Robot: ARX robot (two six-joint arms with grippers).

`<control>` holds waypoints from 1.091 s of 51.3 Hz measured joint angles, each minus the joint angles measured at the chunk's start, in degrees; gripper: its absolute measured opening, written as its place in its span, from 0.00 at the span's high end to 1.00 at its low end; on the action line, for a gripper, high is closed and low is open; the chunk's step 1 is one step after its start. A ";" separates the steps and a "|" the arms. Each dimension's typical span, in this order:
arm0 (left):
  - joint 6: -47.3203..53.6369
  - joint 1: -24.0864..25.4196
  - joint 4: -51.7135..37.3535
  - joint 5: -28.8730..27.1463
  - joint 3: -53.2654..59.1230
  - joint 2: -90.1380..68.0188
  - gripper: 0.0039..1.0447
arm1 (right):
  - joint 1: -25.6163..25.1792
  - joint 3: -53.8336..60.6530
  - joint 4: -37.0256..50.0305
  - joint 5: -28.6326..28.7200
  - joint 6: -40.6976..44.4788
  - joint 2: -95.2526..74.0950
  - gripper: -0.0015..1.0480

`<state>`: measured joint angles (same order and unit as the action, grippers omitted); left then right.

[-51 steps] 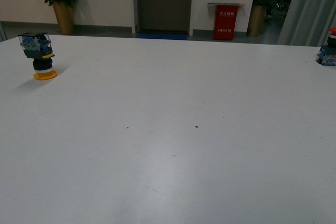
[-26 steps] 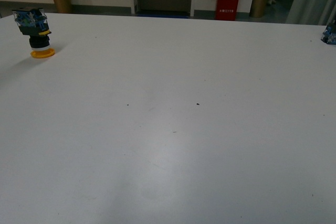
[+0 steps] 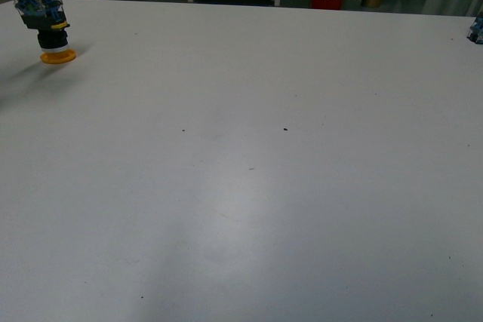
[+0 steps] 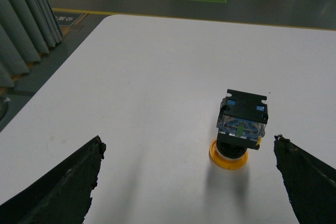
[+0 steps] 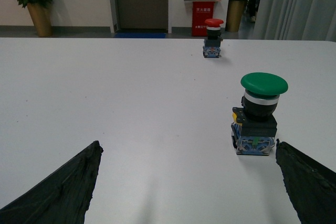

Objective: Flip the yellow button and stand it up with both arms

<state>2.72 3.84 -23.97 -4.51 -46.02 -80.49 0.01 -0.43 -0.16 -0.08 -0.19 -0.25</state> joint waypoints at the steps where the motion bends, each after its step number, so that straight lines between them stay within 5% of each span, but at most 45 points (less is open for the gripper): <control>1: 0.13 -0.11 0.04 -0.15 -0.28 -0.20 0.06 | 0.00 0.00 0.00 0.00 0.00 0.00 0.07; 56: 9.42 -2.27 -4.35 -3.37 -8.37 -12.76 0.06 | 0.00 0.00 0.00 0.00 0.00 0.00 0.07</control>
<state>12.14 1.56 -28.32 -7.88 -54.39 -93.25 0.01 -0.43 -0.16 -0.08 -0.19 -0.25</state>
